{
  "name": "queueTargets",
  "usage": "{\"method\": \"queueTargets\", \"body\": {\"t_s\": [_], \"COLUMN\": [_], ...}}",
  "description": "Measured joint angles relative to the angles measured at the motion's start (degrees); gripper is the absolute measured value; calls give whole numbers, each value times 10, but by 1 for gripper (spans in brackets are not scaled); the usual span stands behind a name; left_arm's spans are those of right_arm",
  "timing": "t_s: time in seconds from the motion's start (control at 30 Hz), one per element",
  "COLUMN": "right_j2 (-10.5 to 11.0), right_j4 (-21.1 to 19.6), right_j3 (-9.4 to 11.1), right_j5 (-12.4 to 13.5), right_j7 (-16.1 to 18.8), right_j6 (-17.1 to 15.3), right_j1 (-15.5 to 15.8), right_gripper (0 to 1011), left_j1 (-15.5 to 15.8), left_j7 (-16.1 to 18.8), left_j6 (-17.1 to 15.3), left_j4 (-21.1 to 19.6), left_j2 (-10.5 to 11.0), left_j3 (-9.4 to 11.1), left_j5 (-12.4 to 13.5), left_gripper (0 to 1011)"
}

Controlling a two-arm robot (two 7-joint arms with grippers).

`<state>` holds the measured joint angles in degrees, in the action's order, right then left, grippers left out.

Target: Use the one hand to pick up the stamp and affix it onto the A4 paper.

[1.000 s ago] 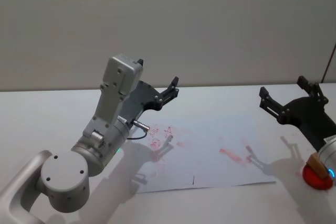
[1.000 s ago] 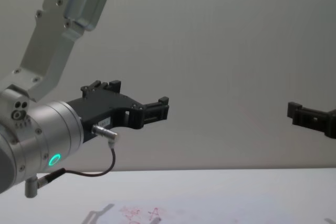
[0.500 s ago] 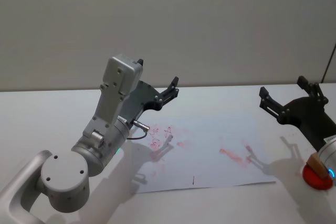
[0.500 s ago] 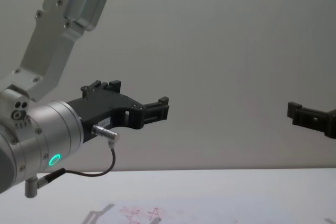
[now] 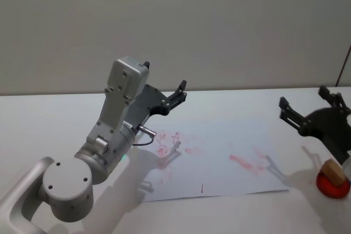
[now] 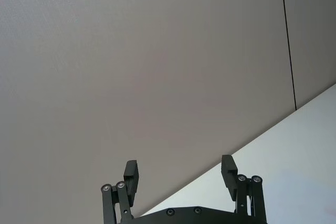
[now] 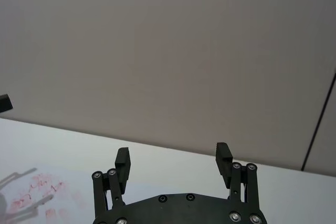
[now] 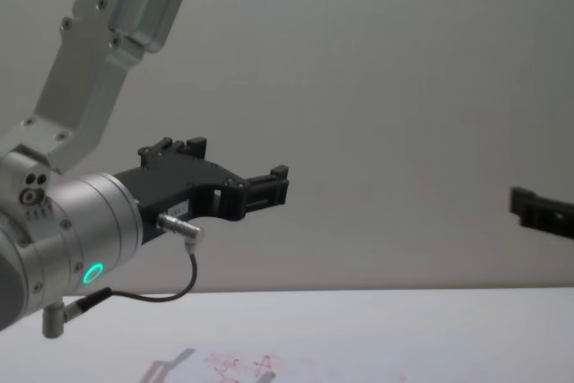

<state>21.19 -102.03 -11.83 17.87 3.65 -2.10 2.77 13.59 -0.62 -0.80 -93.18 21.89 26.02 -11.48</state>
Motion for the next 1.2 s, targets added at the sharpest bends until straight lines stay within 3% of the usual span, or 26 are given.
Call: {"method": "queueTargets", "body": {"t_s": [0.33, 0.63, 1.2], "right_j2": [51, 81, 106], "right_j4": [-18, -28, -29], "right_j3": [31, 49, 61], "right_j5": [31, 43, 38], "right_j7": [-17, -23, -8], "right_j6": [-10, -21, -63], "right_j1": [59, 100, 132], "right_gripper": [1001, 1001, 1001], "left_j1": [0, 0, 0], "left_j7": [0, 0, 0], "left_j6": [0, 0, 0], "left_j4": [0, 0, 0], "left_j2": [0, 0, 0], "left_j3": [0, 0, 0], "left_j5": [0, 0, 0], "left_gripper": [1001, 1001, 1001]}}
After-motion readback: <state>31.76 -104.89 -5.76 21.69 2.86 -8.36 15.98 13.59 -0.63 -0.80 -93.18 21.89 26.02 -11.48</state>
